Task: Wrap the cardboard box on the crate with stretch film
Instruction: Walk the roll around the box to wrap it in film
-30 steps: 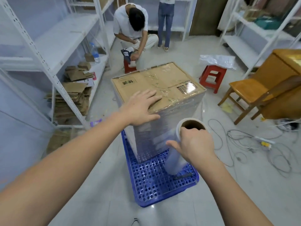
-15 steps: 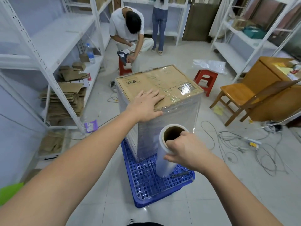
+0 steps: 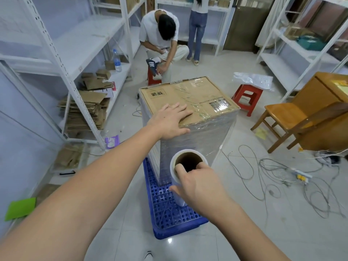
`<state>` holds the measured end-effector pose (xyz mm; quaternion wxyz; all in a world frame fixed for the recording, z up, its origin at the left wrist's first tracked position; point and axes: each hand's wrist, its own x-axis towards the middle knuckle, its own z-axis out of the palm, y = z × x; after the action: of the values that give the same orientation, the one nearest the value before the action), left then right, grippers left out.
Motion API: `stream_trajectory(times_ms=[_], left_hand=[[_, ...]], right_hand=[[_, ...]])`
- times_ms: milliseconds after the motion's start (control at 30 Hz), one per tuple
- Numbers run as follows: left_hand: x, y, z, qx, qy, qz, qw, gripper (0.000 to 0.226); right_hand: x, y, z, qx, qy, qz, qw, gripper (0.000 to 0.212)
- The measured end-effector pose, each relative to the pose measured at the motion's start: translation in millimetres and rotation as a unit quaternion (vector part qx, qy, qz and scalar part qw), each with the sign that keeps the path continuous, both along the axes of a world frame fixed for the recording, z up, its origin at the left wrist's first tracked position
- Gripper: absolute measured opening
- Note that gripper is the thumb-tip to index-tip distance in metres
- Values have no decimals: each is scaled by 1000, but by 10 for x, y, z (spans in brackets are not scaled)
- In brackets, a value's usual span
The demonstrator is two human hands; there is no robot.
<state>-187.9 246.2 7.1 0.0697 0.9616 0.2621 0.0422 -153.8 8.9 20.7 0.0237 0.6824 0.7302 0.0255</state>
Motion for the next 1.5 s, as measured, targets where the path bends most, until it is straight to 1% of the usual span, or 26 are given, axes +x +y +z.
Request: stream_trajectory(times_ms=[67, 133, 200, 233, 267, 333, 400, 467, 533, 567, 633, 700, 767, 800, 867, 900, 967, 1033, 1067, 1100, 1133, 1200, 1267, 1367, 1400, 1500], left_hand=[[-3, -4, 1, -2, 0, 6, 1000, 77], [-6, -10, -1, -6, -2, 8, 1000, 76], [-9, -14, -5, -6, -4, 8, 1000, 76], [-13, -12, -7, -6, -6, 8, 1000, 77], [-20, -11, -9, -7, -10, 9, 1000, 77], [-39, -8, -11, -14, -22, 13, 1000, 78], [-61, -4, -5, -34, -39, 10, 999, 79], [-80, 17, 1, -54, -57, -5, 997, 76], [-103, 73, 21, -77, -74, -28, 994, 68], [-129, 115, 32, -88, -72, -49, 992, 66], [-199, 227, 89, -106, -38, -118, 987, 71], [-269, 348, 187, -117, 28, -196, 973, 80], [-312, 460, 266, -90, 97, -258, 957, 94], [-324, 508, 285, -54, 123, -285, 949, 103], [-334, 580, 248, 26, 150, -326, 933, 118], [-351, 604, 206, 56, 139, -341, 928, 120], [-410, 648, 101, 93, 93, -365, 922, 115], [-490, 699, -11, 134, 54, -386, 911, 107], [-522, 733, -66, 161, 38, -392, 905, 103], [-549, 767, -112, 182, 24, -392, 901, 100], [-561, 797, -142, 194, 16, -390, 900, 98], [-559, 824, -164, 203, 18, -381, 902, 96], [-531, 771, -157, 202, 23, -375, 904, 94], [-504, 605, -158, 193, 24, -364, 911, 89], [-500, 545, -159, 191, 25, -359, 913, 88], [-520, 397, -153, 184, 28, -347, 919, 87]], right_hand=[[-30, 10, 18, 18, 9, -17, 1000, 44], [-44, 21, 22, 9, 56, -46, 997, 33], [-86, 30, 33, 32, 99, -47, 993, 23], [-109, 44, 26, 44, 99, -48, 993, 20], [-142, 50, 22, 31, 92, -50, 994, 19], [-219, 53, 10, 18, 80, -52, 995, 21], [-303, 87, 6, 26, 73, -72, 994, 27], [-372, 139, -4, 30, 43, -101, 993, 44], [-426, 196, -17, 23, 32, -135, 990, 55], [-449, 208, -7, 21, 36, -151, 988, 54], [-506, 238, 54, 30, 54, -192, 980, 44], [-560, 277, 75, 3, 71, -249, 966, 31], [-644, 356, 64, -21, 94, -317, 944, 22], [-698, 407, 21, -12, 93, -348, 933, 21], [-813, 532, -61, 29, 49, -379, 924, 28], [-868, 594, -107, 31, 12, -384, 923, 35], [-962, 687, -162, 26, -41, -406, 913, 52], [-1015, 716, -183, 53, -65, -438, 895, 62], [-1040, 717, -166, 36, -66, -449, 890, 63], [-1053, 699, -192, 24, -57, -452, 890, 63], [-1047, 676, -211, 33, -36, -457, 888, 60], [-1032, 626, -225, 44, -10, -468, 883, 53], [-1052, 572, -206, 42, -2, -460, 887, 46], [-1104, 495, -154, 39, -6, -397, 917, 58], [-1131, 484, -92, 46, 11, -379, 924, 58], [-1165, 457, -48, 32, 20, -286, 957, 46]])
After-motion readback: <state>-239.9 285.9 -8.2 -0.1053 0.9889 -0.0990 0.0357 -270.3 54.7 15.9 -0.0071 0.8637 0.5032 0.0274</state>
